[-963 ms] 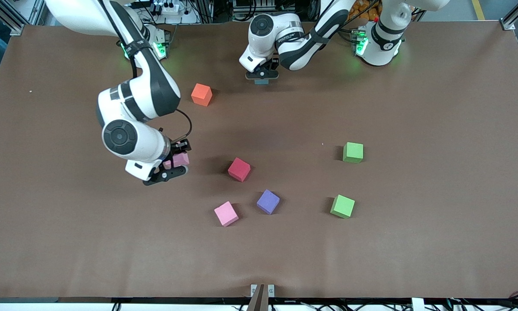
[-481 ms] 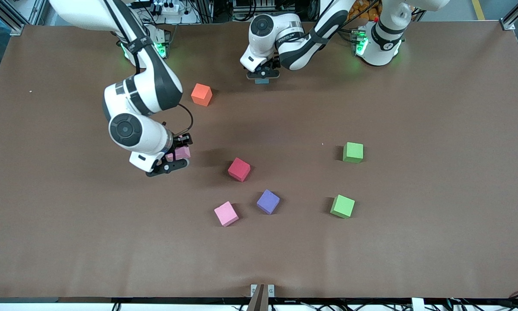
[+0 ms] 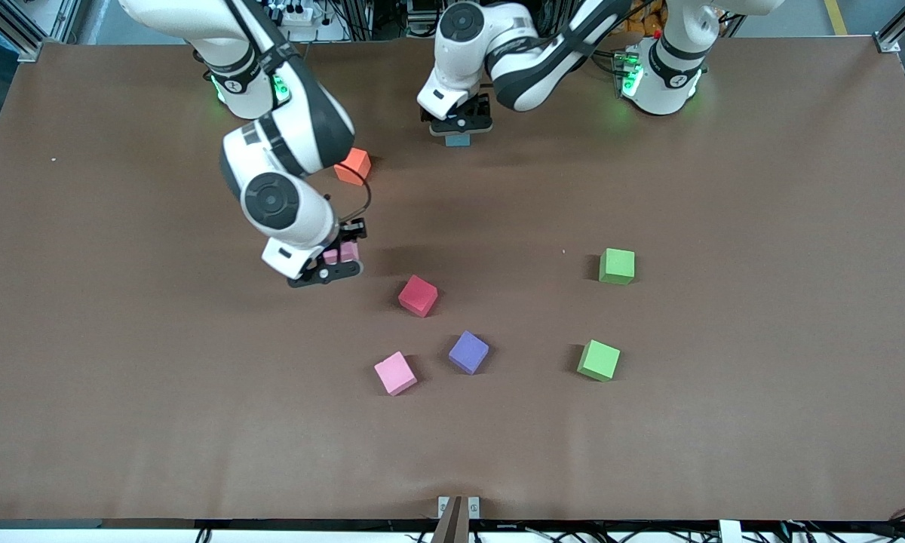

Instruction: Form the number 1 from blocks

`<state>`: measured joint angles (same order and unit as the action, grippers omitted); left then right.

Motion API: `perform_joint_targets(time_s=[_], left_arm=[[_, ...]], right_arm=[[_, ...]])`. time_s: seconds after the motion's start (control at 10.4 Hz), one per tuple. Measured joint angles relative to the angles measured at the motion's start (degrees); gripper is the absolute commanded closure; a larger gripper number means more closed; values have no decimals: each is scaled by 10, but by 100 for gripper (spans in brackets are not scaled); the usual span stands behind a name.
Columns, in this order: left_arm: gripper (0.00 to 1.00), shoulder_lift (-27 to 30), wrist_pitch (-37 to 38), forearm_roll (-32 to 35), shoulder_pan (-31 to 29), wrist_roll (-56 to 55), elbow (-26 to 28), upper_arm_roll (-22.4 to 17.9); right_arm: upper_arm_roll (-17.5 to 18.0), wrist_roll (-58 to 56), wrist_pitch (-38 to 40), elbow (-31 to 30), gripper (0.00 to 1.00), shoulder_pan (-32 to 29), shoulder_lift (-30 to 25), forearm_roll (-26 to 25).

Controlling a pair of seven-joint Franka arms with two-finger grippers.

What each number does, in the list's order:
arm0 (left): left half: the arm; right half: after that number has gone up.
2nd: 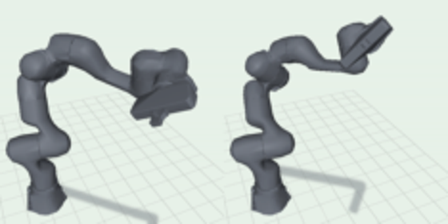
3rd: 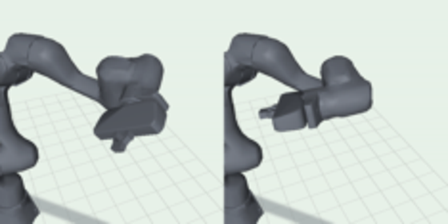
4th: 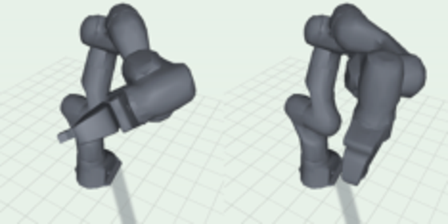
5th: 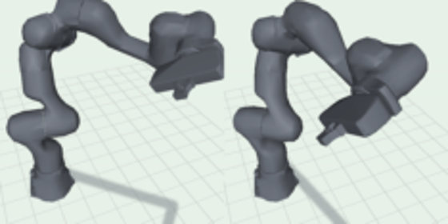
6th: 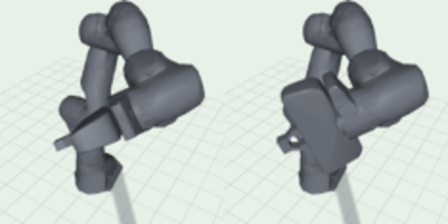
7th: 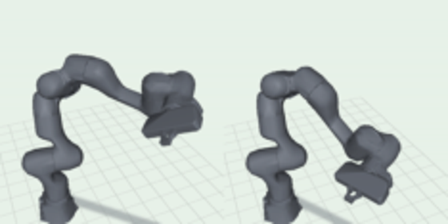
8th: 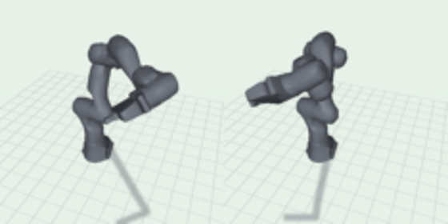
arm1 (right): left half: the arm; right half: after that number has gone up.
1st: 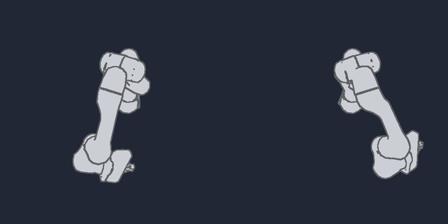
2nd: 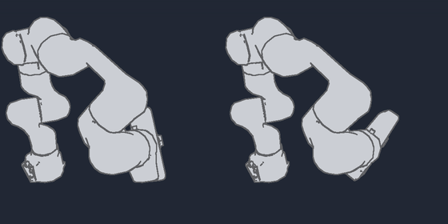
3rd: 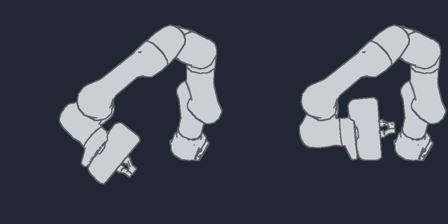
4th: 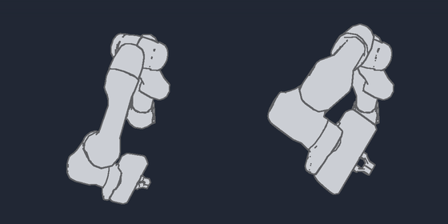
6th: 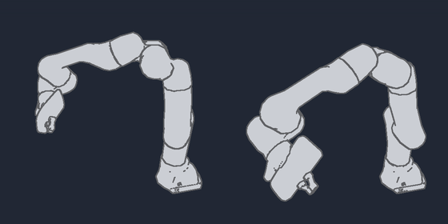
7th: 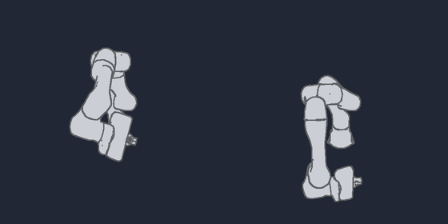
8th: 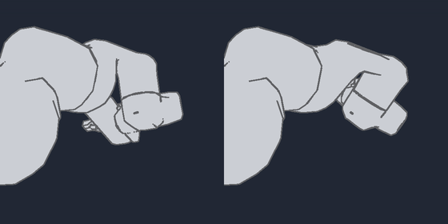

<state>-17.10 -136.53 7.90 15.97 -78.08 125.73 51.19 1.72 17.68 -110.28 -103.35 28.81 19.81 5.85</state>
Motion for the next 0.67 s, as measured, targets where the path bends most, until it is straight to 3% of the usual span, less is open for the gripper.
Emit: perform_joint_targets(time_s=[0.29, 0.67], left_arm=[[0, 47, 47, 0, -123, 100, -21, 26], [0, 47, 100, 0, -249, 367, -88, 3]], right_arm=[[0, 51, -17, -7, 93, 26, 0, 12], [2, 170, -79, -30, 93, 125, 4, 51]])
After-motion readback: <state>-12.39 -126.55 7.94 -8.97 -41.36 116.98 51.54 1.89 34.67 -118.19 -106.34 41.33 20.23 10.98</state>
